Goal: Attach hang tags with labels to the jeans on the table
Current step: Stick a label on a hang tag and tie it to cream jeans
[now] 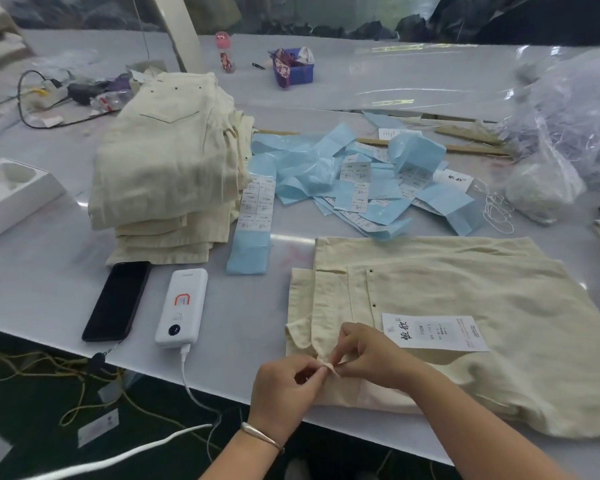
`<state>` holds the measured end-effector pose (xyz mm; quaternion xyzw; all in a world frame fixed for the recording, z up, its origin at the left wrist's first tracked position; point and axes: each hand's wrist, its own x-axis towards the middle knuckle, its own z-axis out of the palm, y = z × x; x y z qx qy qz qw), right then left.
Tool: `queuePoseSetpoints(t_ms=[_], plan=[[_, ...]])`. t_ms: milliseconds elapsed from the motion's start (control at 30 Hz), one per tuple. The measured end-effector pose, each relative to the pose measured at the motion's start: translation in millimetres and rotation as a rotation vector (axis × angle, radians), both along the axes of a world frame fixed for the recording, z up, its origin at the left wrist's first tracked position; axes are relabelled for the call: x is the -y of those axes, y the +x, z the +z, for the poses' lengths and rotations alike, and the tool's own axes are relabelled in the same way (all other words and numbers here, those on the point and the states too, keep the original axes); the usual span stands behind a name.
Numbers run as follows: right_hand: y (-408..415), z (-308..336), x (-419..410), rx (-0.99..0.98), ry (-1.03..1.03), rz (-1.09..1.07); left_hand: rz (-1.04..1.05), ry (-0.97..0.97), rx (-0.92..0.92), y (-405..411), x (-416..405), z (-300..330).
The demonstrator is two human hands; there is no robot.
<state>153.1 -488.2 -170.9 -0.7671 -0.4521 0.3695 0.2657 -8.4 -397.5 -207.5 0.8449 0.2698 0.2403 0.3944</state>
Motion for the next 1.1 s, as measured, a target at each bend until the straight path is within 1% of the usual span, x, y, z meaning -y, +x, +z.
queuePoseSetpoints(t_ms=[167, 367, 400, 467, 500, 533, 600, 667, 733, 767, 833, 933, 1033, 1067, 1100], plan=[[5.8, -4.8, -1.3, -0.065, 0.004, 0.007, 0.015, 0.042, -0.042, -0.9, 14.8, 3.7], [8.9, -9.8, -3.0, -0.067, 0.026, 0.024, 0.134, 0.104, -0.124, 4.7, 28.2, 11.0], [9.9, -9.0, -2.4, -0.075, 0.038, 0.034, 0.154, 0.091, -0.139, 5.9, 28.7, 13.8], [17.1, -5.5, 1.6, -0.084, 0.093, 0.058, 0.208, 0.003, -0.162, 7.1, 28.8, 19.0], [23.7, -3.1, 5.1, -0.048, 0.132, 0.044, 0.248, -0.066, -0.162, 7.1, 28.9, 21.2], [32.7, -1.0, 9.8, 0.034, 0.168, 0.004, 0.3, -0.142, -0.148, 7.3, 28.6, 23.4], [57.6, 0.6, 23.7, 0.286, 0.152, -0.08, 0.406, -0.333, -0.044, 8.6, 28.0, 29.1], [82.0, -0.2, 40.9, 0.482, -0.028, -0.071, 0.448, -0.567, 0.132, 11.6, 28.1, 36.1], [95.0, -2.2, 52.7, 0.543, -0.2, 0.009, 0.409, -0.74, 0.257, 17.5, 29.3, 43.1], [96.3, -3.2, 55.3, 0.557, -0.229, 0.05, 0.383, -0.773, 0.278, 21.3, 30.5, 45.5], [93.4, -4.7, 54.5, 0.573, -0.213, 0.117, 0.356, -0.77, 0.271, 30.5, 34.2, 46.9], [86.9, -2.0, 50.4, 0.589, -0.153, 0.127, 0.31, -0.701, 0.186, 45.6, 40.7, 45.5], [86.7, -3.7, 51.8, 0.769, -0.007, 0.096, 0.273, -0.653, 0.082, 56.3, 46.5, 40.8], [84.3, -4.0, 51.5, 0.755, 0.076, 0.096, 0.274, -0.641, 0.052, 59.0, 48.1, 39.1], [79.8, -3.5, 50.8, 0.67, 0.151, 0.105, 0.28, -0.633, 0.03, 61.7, 49.3, 37.7]])
